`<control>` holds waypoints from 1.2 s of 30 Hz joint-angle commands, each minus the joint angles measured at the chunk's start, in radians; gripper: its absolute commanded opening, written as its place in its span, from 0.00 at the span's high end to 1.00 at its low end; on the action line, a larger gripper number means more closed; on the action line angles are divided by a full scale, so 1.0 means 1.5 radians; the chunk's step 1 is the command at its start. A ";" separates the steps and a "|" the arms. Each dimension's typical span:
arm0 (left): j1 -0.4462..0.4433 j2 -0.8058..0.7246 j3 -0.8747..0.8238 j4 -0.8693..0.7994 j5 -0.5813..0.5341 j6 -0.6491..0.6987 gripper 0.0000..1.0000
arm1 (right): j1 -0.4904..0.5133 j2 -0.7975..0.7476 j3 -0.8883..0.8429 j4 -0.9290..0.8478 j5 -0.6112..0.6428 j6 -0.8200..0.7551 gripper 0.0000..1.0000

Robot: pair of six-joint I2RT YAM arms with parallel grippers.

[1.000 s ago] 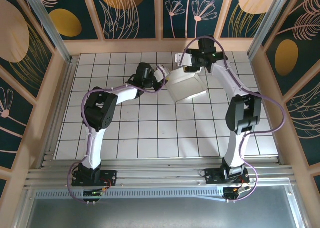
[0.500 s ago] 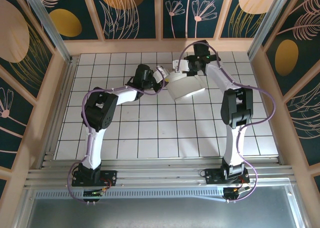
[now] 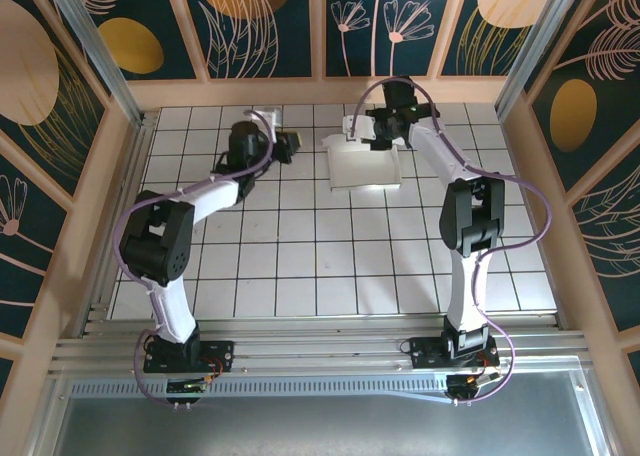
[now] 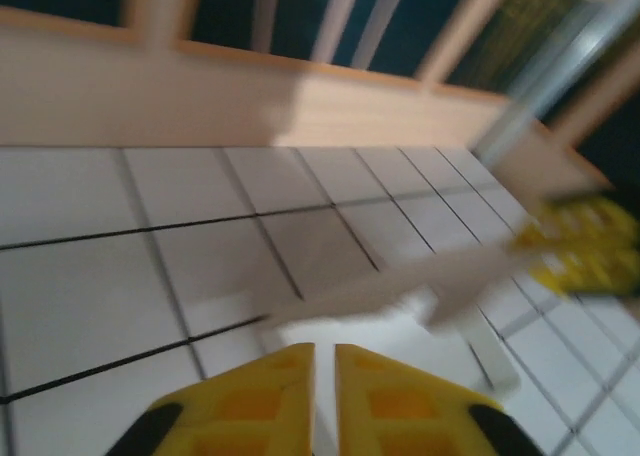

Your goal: Fold the paper box

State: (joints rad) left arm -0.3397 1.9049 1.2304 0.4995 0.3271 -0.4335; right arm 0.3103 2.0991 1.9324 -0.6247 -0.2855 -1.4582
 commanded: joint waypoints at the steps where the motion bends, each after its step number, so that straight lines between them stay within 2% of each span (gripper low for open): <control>1: 0.025 0.080 0.110 -0.154 -0.029 -0.140 0.92 | 0.023 0.021 0.056 -0.065 -0.001 0.055 0.92; 4: 0.025 0.168 0.241 -0.266 -0.029 -0.119 0.94 | 0.035 0.037 0.102 -0.112 -0.011 0.084 0.94; 6: 0.025 0.229 0.329 -0.327 0.006 -0.110 0.94 | 0.038 0.040 0.116 -0.131 -0.024 0.099 0.95; 9: 0.026 0.269 0.380 -0.343 0.024 -0.117 0.98 | 0.047 0.047 0.125 -0.149 -0.021 0.111 0.96; 14: 0.027 0.267 0.369 -0.317 0.074 -0.126 1.00 | 0.057 0.066 0.137 -0.154 -0.001 0.142 0.97; 19: 0.026 0.235 0.303 -0.278 0.134 -0.137 1.00 | 0.062 0.081 0.145 -0.150 0.015 0.157 0.98; 25: 0.027 0.228 0.273 -0.306 0.144 -0.132 1.00 | 0.065 0.093 0.148 -0.142 0.024 0.168 0.98; 33: 0.026 0.223 0.258 -0.250 0.214 -0.156 1.00 | 0.067 0.097 0.153 -0.137 0.024 0.172 0.99; 36: 0.026 0.226 0.249 -0.207 0.257 -0.190 1.00 | 0.069 0.100 0.157 -0.137 0.024 0.176 0.99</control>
State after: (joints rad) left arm -0.2981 2.2761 1.6150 0.0952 0.6029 -0.6609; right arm 0.4023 2.2154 2.1407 -0.8158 -0.2375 -1.2221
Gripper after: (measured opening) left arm 0.047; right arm 0.068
